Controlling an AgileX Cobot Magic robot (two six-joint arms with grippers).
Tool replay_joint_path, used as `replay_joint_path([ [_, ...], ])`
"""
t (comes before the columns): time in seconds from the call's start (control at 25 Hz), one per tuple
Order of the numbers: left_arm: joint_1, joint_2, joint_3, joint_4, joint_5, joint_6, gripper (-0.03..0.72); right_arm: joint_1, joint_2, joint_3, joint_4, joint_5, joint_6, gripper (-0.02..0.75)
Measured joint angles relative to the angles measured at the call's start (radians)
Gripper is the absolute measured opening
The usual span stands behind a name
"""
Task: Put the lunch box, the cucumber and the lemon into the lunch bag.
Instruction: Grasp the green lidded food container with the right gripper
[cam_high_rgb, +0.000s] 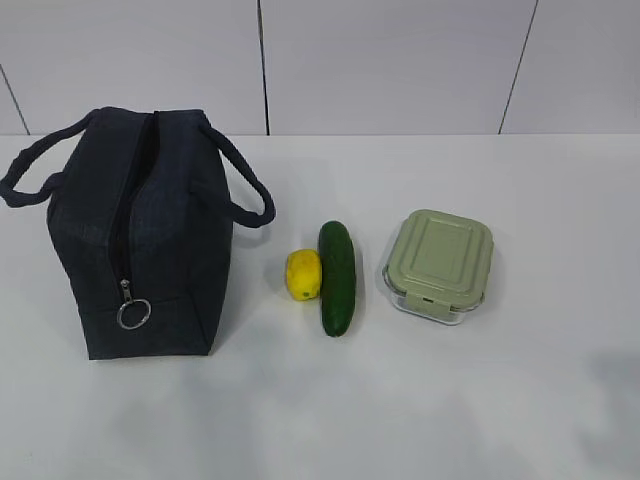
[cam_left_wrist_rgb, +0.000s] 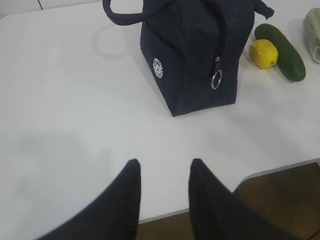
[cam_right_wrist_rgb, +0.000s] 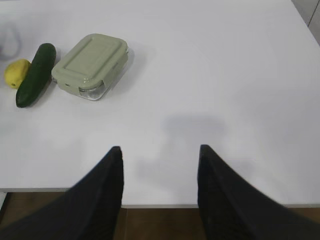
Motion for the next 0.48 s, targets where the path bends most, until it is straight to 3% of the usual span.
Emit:
replay_joint_path([
  [0.48,0.000,0.000,0.000,0.000,0.000,0.000,0.235,0.000,0.212,-0.058,-0.017,-0.096,0.000,0.363],
])
